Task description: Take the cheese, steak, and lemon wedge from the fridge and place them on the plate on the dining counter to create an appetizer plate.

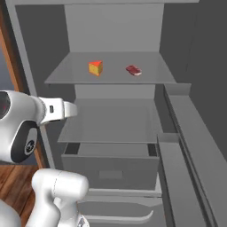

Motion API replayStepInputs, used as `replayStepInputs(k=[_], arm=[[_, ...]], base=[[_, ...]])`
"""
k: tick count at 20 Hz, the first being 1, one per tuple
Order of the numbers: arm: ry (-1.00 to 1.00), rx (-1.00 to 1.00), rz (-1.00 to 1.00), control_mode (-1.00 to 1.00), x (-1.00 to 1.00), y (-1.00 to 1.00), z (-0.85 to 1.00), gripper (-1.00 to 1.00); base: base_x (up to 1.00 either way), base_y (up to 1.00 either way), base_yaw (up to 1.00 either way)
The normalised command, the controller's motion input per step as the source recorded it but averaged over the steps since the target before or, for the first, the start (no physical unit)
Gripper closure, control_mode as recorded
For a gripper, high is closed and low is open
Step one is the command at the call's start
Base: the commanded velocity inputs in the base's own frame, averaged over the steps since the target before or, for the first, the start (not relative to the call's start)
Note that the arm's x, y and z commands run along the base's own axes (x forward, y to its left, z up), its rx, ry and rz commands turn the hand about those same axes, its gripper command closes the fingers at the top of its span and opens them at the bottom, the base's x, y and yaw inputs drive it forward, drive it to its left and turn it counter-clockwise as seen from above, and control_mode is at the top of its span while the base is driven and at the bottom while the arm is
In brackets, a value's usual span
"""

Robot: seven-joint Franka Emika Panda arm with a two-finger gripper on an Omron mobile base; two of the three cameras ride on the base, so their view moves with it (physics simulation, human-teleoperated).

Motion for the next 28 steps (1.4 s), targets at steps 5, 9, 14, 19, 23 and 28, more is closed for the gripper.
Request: replayStepInputs(k=[5, 9, 14, 19, 23, 28], arm=[[0.0, 0.0, 0.0, 1.0, 0.0, 0.0, 0.0, -1.0], [0.0, 0.0, 0.0, 1.0, 0.0, 0.0, 0.0, -1.0], [0.0, 0.0, 0.0, 1.0, 0.0, 0.0, 0.0, -1.0], [0.0, 0.0, 0.0, 1.0, 0.0, 0.0, 0.0, -1.0], [0.0, 0.0, 0.0, 1.0, 0.0, 0.0, 0.0, -1.0], [0.0, 0.0, 0.0, 1.0, 0.0, 0.0, 0.0, -1.0]], base=[[0.49, -0.48, 0.0], [0.43, -0.52, 0.0], [0.26, -0.66, 0.0], [0.36, -0.65, 0.07], [0.51, -0.29, 0.16], [0.54, -0.2, 0.19]])
